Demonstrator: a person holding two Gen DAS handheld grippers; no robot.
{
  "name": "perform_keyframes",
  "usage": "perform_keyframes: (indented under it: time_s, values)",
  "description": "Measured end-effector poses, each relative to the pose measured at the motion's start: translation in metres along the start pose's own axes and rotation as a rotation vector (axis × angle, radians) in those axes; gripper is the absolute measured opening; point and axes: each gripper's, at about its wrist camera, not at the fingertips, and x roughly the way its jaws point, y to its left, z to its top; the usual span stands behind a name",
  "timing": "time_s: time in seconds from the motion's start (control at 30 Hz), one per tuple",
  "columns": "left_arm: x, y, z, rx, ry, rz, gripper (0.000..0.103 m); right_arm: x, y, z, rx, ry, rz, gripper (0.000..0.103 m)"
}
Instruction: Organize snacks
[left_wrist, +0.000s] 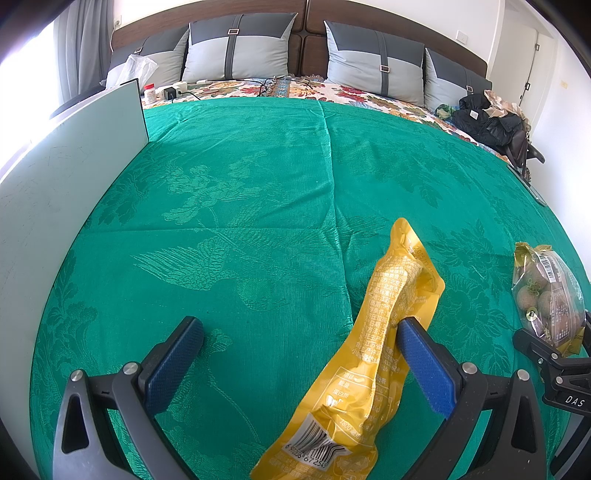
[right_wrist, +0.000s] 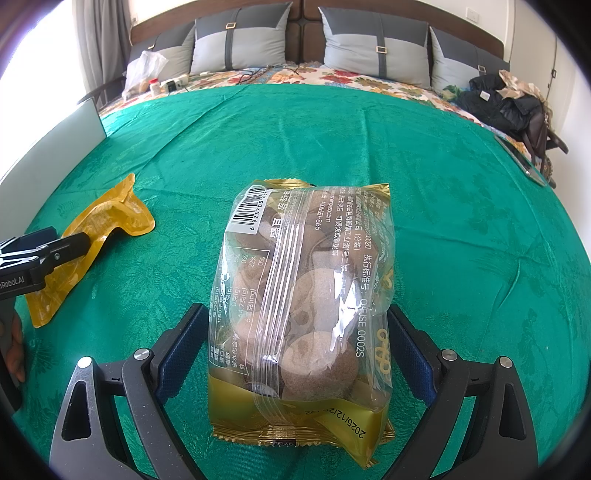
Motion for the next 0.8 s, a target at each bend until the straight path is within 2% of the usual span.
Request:
perform_keyframes:
  time_s: [0.43, 0.7, 0.8]
  values:
    - [0.001, 0.000, 0.001, 0.002, 0.010, -0.008, 0.103, 0.001, 0.000, 0.001, 0.005, 0.000, -0.001, 0.095]
    - [0.005, -0.004, 0.012, 0.116, 0.184, -0.052, 0.103, 0.000, 0.000, 0.000, 0.006, 0.000, -0.002, 0.096]
    - [0.003, -0.005, 0.012, 0.157, 0.225, -0.078, 0.103, 0.001, 0.000, 0.000, 0.008, 0.000, -0.004, 0.096]
